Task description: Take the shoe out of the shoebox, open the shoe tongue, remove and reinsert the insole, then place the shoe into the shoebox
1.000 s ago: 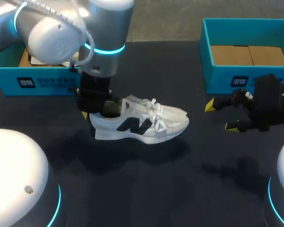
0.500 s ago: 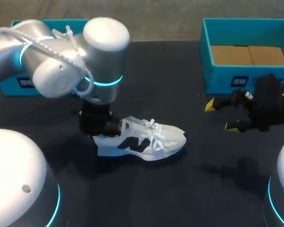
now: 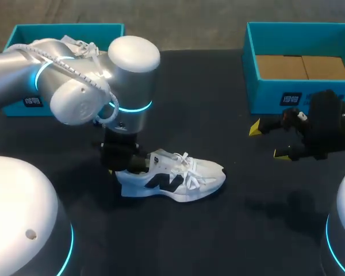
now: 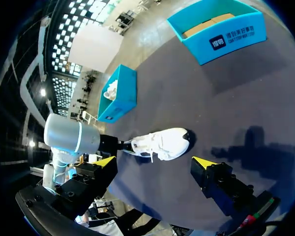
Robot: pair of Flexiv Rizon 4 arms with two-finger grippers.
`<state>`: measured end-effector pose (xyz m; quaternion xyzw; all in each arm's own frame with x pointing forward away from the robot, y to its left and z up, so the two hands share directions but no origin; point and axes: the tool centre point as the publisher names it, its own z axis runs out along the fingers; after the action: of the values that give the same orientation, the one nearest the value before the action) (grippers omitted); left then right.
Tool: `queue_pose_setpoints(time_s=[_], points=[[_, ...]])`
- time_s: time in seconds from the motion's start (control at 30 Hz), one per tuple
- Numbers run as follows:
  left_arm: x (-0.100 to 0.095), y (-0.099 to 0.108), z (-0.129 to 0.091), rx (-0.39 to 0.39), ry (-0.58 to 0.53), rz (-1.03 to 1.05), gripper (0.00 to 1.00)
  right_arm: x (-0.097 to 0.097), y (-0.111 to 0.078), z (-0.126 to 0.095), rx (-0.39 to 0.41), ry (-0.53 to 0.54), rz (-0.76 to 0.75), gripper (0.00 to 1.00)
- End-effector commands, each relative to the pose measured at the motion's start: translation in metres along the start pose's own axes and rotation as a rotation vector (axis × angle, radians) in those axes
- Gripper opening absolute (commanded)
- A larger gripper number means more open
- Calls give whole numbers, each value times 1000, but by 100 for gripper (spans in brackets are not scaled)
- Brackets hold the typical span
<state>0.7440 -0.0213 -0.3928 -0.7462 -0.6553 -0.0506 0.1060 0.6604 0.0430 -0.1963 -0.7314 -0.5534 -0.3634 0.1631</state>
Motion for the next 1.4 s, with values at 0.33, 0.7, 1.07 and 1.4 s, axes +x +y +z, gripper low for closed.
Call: queue_pose_setpoints(time_s=[0.33,0.7,1.07,1.4], points=[[-3,-2,-1,-11,-16,-12,100,0,-2,1,-4,-3,1,100],[11,-13,-48,-40,-101,-34,100,0,-2,1,-4,-3,1,100],[47,-10,-89,-13,-234,-192,100,0,-2,1,-4,-3,1,100],[75,-11,-95,105,-296,-279,100,0,-2,1,-4,-3,1,100]])
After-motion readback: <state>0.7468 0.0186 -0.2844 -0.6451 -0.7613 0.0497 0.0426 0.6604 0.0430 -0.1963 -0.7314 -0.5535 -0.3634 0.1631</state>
